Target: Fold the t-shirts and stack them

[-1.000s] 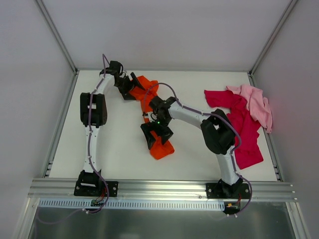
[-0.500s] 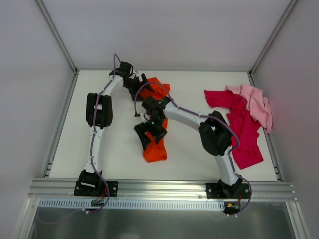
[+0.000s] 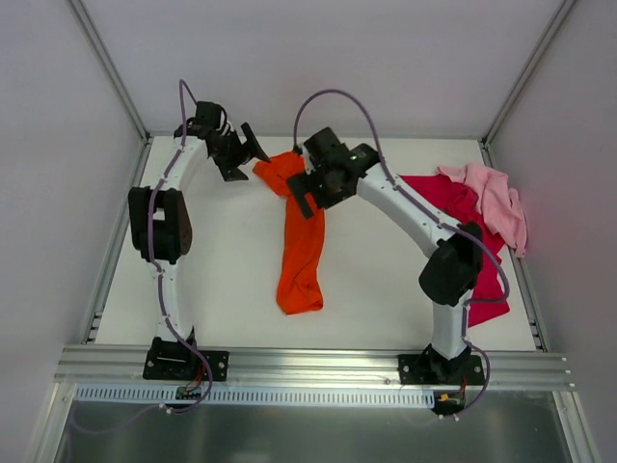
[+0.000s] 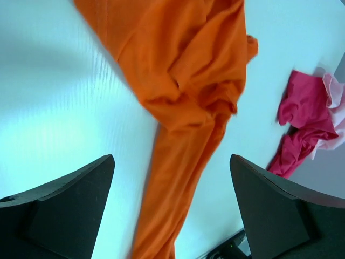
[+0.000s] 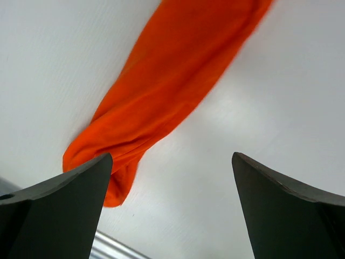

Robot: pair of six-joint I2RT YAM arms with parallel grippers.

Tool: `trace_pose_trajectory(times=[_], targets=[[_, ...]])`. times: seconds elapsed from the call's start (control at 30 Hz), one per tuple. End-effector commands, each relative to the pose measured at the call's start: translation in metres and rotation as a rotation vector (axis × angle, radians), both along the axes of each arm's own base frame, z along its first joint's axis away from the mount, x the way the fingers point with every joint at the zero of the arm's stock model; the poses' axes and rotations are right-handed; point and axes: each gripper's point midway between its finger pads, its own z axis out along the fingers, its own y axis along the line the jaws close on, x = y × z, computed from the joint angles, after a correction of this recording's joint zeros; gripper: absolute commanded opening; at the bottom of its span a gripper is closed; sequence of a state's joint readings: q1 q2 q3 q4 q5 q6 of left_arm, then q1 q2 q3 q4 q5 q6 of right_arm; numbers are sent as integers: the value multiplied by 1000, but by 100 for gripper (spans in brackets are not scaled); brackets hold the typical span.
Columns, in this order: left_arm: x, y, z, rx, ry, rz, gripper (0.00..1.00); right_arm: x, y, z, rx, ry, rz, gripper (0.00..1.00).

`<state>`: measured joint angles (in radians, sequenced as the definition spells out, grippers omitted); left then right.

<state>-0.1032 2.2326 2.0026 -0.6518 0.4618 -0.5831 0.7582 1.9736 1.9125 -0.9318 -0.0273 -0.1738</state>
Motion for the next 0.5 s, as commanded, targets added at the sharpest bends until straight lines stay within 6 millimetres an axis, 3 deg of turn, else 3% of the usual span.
trace_pose_trajectory(times=[0.0,0.03,0.17,0.23,0.27,0.33,0.37,0.4,0.43,0.47], targets=[[-29,-2,48,14,-88,-22,90,42,-50,65,-57,-225,-205,100],[-31,-1,50,19,-107,-16,90,55,-66,71,-87,-258,-262,100],[-61,-9,27,2,-25,-40,89,71,-98,62,-99,-226,-378,100],[-72,-18,29,15,-46,-64,89,75,-94,54,5,-128,-386,100],[-84,-22,19,-2,-8,-68,89,79,-90,55,51,-100,-383,100],[-97,-35,22,-48,-8,-92,89,89,-82,36,106,-8,-394,100],[-110,-40,11,-59,33,-103,89,95,-77,42,132,2,-392,100],[-116,-41,11,-45,26,-109,89,103,-74,21,124,56,-399,100],[-122,-47,8,-32,26,-125,89,108,-70,16,134,72,-395,100],[-130,-48,2,-33,46,-129,89,115,-66,27,163,65,-389,100]])
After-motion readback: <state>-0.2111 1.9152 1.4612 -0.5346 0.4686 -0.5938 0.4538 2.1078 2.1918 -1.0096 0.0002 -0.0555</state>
